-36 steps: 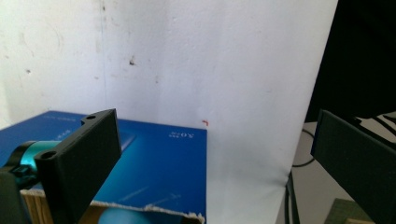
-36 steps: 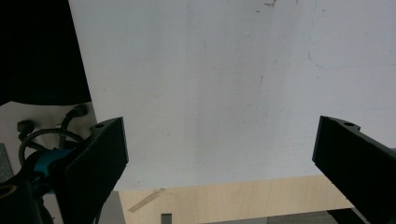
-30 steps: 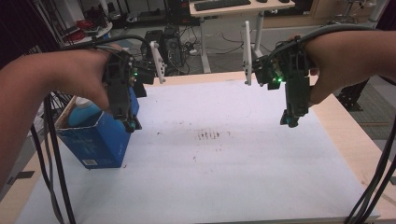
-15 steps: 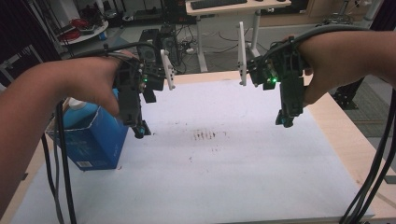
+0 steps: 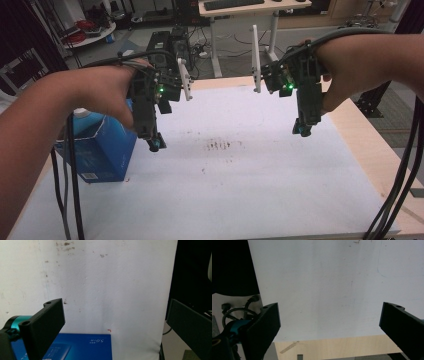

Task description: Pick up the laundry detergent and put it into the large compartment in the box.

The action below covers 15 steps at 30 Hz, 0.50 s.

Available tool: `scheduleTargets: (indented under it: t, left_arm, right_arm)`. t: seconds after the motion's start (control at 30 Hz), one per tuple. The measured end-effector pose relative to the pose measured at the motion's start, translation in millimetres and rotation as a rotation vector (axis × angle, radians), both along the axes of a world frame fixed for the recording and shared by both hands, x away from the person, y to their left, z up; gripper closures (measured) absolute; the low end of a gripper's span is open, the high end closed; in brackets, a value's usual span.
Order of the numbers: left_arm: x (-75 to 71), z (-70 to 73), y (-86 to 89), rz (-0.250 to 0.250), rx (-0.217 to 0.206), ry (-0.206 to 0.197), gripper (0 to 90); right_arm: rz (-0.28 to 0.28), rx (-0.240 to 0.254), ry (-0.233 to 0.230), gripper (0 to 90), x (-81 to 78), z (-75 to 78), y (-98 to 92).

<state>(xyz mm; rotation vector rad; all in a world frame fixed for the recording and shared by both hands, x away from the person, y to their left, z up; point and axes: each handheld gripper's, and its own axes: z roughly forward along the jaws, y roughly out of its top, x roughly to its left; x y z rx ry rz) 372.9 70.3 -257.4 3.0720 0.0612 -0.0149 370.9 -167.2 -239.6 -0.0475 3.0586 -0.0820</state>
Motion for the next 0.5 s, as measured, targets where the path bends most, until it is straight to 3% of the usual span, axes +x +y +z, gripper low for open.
scheduleTargets:
  t: [0.5]
  left_arm:
    - [3.6, -5.6, 2.9, 0.008, 0.012, 0.013, 1.7]
  right_arm:
    - [0.003, 0.010, -0.002, 2.4, 2.8, 0.1, 0.0]
